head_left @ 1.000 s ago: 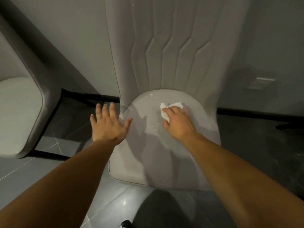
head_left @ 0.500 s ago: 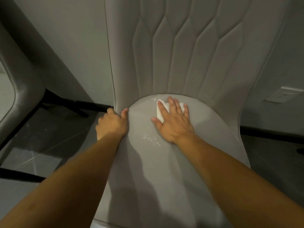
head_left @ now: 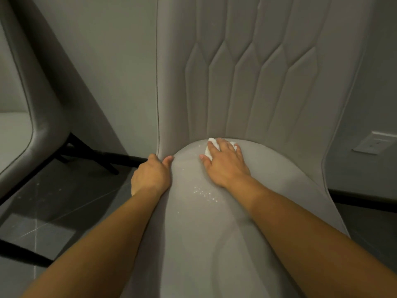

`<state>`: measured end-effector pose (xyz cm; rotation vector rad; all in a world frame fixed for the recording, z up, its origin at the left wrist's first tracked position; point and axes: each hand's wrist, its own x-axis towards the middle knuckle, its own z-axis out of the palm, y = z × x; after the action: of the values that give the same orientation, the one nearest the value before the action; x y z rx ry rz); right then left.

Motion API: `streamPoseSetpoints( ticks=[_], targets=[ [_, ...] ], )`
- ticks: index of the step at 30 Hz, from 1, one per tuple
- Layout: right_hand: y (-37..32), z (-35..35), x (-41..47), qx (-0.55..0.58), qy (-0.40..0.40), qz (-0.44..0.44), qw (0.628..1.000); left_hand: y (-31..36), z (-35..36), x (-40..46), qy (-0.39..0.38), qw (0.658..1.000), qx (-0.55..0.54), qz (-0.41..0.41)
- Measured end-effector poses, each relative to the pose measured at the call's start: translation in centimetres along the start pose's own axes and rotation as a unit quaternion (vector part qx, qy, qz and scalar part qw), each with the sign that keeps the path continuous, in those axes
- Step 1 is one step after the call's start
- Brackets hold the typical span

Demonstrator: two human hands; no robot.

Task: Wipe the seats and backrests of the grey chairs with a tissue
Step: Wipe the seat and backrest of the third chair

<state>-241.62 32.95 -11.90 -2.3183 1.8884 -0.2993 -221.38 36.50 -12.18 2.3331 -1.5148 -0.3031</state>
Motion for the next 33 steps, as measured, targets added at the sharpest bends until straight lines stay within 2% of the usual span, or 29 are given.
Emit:
streamPoseSetpoints(
  ticks=[4, 9, 12, 17, 20, 27, 33],
  targets=[
    [-2.2, 0.3, 0.7, 0.002, 0.015, -0.005, 1.000, 0.0, 0.2, 0.0, -0.002, 1.000, -0.013, 0.000],
    [-2.6, 0.4, 1.4, 0.007, -0.014, -0.110, 0.994, 0.0, 0.6, 0.2, -0.007, 0.999, -0.035, 0.002],
    [-2.2, 0.4, 1.2, 0.003, -0.021, -0.143, 0.990, 0.0, 0.7, -0.1, -0.005, 0.999, -0.037, 0.008],
    [-1.3, -0.5, 0.9, 0.000, -0.055, -0.244, 0.968, 0.1, 0.6, -0.5, 0.012, 0.999, -0.032, 0.013],
    [-1.4, -0.8, 0.8, 0.003, -0.073, -0.262, 0.962, 0.1, 0.6, -0.7, 0.012, 0.999, -0.031, 0.015],
    [-1.2, -0.7, 1.1, -0.047, -0.094, -0.181, 0.978, 0.1, 0.5, -0.9, 0.010, 0.999, -0.037, 0.012],
    [7.7, -3.4, 0.2, -0.094, -0.095, -0.027, 0.991, -0.1, 0.8, -0.7, 0.005, 0.999, -0.044, 0.012]
  ],
)
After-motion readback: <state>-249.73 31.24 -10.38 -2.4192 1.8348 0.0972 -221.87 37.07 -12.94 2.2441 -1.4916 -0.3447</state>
